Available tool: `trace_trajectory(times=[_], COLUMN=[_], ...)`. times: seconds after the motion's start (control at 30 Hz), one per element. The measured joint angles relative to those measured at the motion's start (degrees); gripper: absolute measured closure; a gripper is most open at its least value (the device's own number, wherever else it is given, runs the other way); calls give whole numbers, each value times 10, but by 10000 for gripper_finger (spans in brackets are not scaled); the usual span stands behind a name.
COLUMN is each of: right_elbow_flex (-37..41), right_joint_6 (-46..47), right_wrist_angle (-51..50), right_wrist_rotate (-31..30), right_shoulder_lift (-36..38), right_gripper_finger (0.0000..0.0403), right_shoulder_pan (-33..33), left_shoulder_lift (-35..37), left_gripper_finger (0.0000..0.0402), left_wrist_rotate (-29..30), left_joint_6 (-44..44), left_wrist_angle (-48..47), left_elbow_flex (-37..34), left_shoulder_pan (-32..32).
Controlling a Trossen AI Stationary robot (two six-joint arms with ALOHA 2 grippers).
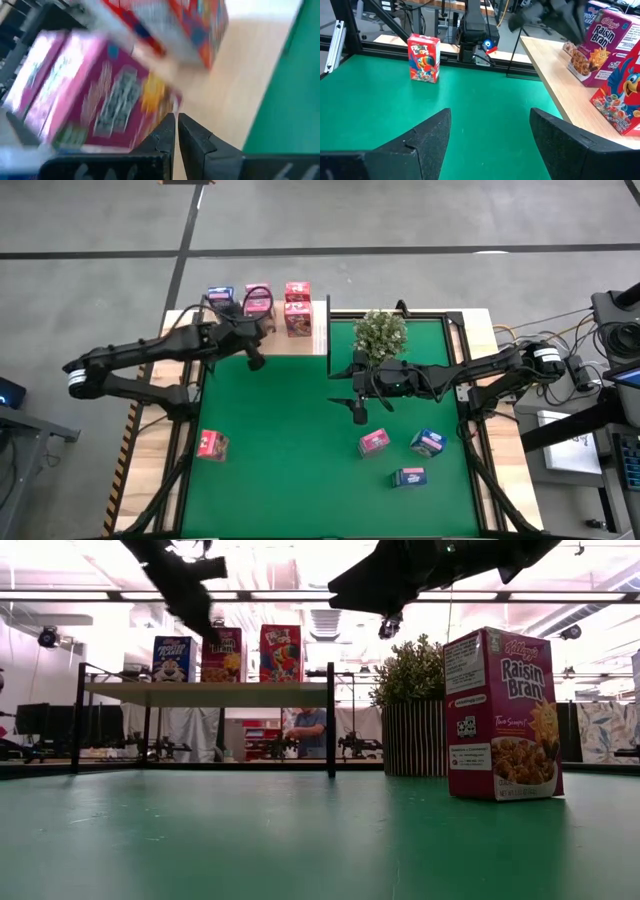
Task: Stack cereal on shelf
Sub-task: Put the top pink cereal box on the shelf
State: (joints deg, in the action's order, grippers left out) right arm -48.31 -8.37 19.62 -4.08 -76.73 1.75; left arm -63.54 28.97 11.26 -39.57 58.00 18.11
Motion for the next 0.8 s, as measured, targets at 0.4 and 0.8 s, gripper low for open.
trace_trajectory(times=[0.4,0.8], right_elbow_flex=[0,0], right_joint_6=[3,0], right_wrist_angle=[-5,-5], right_wrist_rotate=[0,0], right_shoulder_lift=[0,0], right_gripper_finger=[145,149], right_shoulder_pan=[0,0], left_shoulder_lift=[58,54], left_gripper_finger=[396,396], left_wrist_rotate=[0,12], left_joint_6=[22,50], left_wrist_angle=[20,165], left_elbow_flex=[-58,-136], left_shoulder_pan=[5,34])
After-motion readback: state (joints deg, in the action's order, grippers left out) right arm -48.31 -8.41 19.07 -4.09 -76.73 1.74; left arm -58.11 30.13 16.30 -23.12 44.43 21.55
